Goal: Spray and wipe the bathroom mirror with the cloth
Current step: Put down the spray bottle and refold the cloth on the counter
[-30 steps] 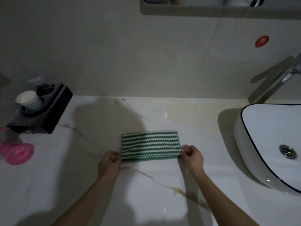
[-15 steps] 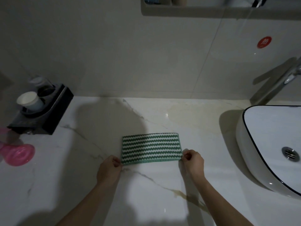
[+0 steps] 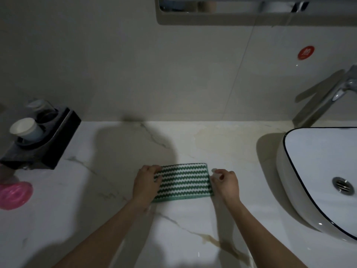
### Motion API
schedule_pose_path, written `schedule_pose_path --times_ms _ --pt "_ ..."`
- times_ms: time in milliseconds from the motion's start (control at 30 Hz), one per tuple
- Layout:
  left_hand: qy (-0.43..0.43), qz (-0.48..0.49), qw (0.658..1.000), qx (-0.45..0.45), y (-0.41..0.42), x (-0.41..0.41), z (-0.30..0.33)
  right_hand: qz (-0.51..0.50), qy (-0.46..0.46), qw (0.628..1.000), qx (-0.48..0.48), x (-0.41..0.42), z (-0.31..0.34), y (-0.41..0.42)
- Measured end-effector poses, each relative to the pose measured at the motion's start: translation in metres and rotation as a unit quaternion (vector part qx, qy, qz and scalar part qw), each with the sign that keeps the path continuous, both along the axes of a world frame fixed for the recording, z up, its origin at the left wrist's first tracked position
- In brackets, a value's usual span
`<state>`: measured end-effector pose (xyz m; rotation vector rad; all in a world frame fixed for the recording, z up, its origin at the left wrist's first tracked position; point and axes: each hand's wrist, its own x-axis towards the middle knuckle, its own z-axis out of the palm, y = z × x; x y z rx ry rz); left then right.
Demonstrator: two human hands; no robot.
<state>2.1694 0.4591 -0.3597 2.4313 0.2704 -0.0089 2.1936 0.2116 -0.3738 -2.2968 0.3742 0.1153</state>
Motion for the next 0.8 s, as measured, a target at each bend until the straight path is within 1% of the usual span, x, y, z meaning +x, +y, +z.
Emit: schedule_pose_path --times_ms 67,167,233,300,367,467,500,533,600,667,700,733,800 --pt "-0.010 -0.052 0.998 0.015 -0.019 0.017 0.004 -0.034 0.015 0.999 -0.014 -0.014 0.000 0.003" --pt "-0.014 -0.127 0.992 0.012 -0.049 0.039 0.002 -0.083 0.021 0.993 -0.080 -0.041 0.000 0.009" --pt "-0.023 -0.178 0.983 0.023 -0.065 0.052 -0.001 -0.093 0.014 0.987 -0.131 -0.056 0.000 0.014" --pt "-0.017 -0.242 0.969 0.042 -0.075 0.064 -0.003 -0.091 0.001 0.984 -0.154 -0.065 -0.004 0.018" --pt "-0.004 -0.291 0.955 0.050 -0.082 0.076 -0.006 -0.106 -0.007 0.985 -0.137 -0.071 -0.009 0.023" --pt "0.014 -0.327 0.942 0.074 -0.086 0.089 -0.010 -0.124 0.008 0.984 -0.125 -0.074 -0.015 0.032" --pt "0.006 -0.338 0.937 0.087 -0.087 0.093 -0.015 -0.128 0.012 0.985 -0.111 -0.075 -0.016 0.036" --pt "0.016 -0.348 0.932 0.102 -0.089 0.096 -0.020 -0.132 0.014 0.986 -0.095 -0.075 -0.016 0.040" --pt "0.033 -0.372 0.920 0.119 -0.088 0.100 -0.026 -0.131 0.002 0.987 -0.096 -0.075 -0.021 0.046" --pt "0.029 -0.377 0.918 0.121 -0.089 0.103 -0.028 -0.151 -0.006 0.983 -0.105 -0.076 -0.023 0.049" --pt "0.019 -0.376 0.919 0.116 -0.088 0.105 -0.030 -0.177 -0.004 0.980 -0.090 -0.076 -0.022 0.049" --pt "0.010 -0.379 0.918 0.118 -0.089 0.105 -0.029 -0.197 0.010 0.978 -0.066 -0.075 -0.021 0.050" --pt "-0.005 -0.383 0.916 0.123 -0.088 0.108 -0.027 -0.201 0.054 0.978 -0.027 -0.071 -0.015 0.049"
